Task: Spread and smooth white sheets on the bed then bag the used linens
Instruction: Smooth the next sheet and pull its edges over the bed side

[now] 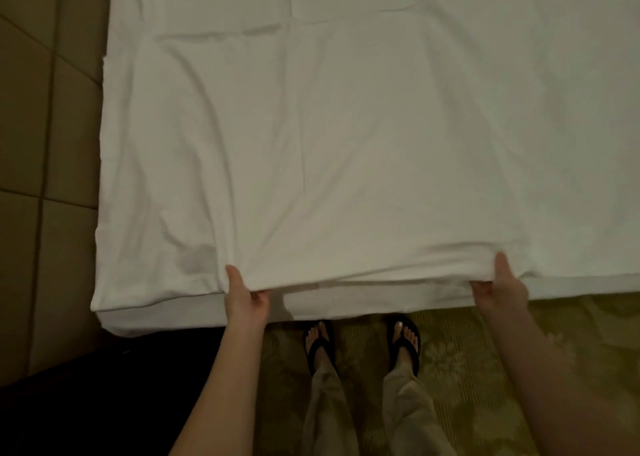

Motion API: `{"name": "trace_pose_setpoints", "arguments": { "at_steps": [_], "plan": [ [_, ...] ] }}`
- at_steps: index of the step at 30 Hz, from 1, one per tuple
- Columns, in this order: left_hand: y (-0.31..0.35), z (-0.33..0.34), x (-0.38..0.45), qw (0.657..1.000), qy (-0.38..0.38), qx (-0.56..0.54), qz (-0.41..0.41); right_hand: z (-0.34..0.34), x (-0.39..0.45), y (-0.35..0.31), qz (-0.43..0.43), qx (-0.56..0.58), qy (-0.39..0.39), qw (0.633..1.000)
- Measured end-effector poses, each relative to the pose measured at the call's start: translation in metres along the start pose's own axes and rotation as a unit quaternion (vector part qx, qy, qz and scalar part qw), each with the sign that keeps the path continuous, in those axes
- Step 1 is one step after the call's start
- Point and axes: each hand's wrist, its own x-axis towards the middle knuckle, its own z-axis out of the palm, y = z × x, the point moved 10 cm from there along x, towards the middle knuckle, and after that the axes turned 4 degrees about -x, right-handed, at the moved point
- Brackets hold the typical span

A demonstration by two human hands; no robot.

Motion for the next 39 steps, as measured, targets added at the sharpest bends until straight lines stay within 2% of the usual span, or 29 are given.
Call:
{"name": "trace_pose_setpoints", "arguments": {
  "at_steps": [1,2,7,11,15,18,21,24,26,29,31,33,34,36,39],
  "plan": [
    [-0.003,-0.005,0.001,1.000,0.007,-0.016,-0.009,-0.007,0.002,0.011,0.004,-0.008,0.006,1.000],
    [-0.002,-0.006,0.003,0.999,0.003,-0.038,-0.017,-0.011,0.006,0.015,-0.028,-0.058,0.009,0.998],
    [0.025,-0.007,0.021,0.989,-0.025,-0.141,-0.031,0.036,-0.009,0.081,0.002,-0.142,-0.125,0.982],
    [0.033,-0.006,0.023,0.980,-0.038,-0.193,-0.028,0.047,-0.031,0.149,0.031,-0.234,-0.150,0.960],
    [0.043,-0.011,0.025,0.967,-0.056,-0.247,-0.010,0.067,-0.047,0.131,-0.028,-0.106,-0.177,0.978],
    [0.058,-0.015,0.036,0.977,-0.076,-0.198,-0.018,0.053,-0.044,0.105,-0.069,-0.087,-0.160,0.981],
    [0.074,-0.023,0.052,0.990,-0.078,-0.118,-0.030,0.025,-0.038,0.133,-0.029,-0.160,-0.127,0.978],
    [0.109,-0.042,0.064,0.996,-0.035,-0.081,0.006,0.037,-0.044,0.177,0.021,-0.219,-0.157,0.963],
    [0.146,-0.049,0.065,0.997,-0.022,-0.057,0.050,0.058,-0.054,0.190,0.008,-0.196,-0.169,0.966],
    [0.173,-0.055,0.072,0.996,-0.030,-0.052,0.068,0.057,-0.055,0.199,-0.011,-0.133,-0.152,0.979],
    [0.161,-0.072,0.073,0.997,0.017,-0.034,0.060,0.023,-0.048,0.224,0.073,-0.110,-0.106,0.986],
    [0.140,-0.086,0.078,0.997,0.060,-0.040,0.039,0.001,-0.039,0.240,0.109,-0.138,-0.057,0.983],
    [0.134,-0.083,0.080,0.996,0.055,-0.061,0.028,0.004,-0.038,0.244,0.128,-0.135,-0.063,0.980],
    [0.129,-0.064,0.085,0.995,-0.004,-0.094,0.022,0.014,-0.035,0.221,0.040,-0.209,-0.100,0.972],
    [0.111,-0.033,0.068,0.991,-0.079,-0.110,-0.009,0.045,-0.044,0.226,0.042,-0.197,-0.150,0.968]
  ]
}}
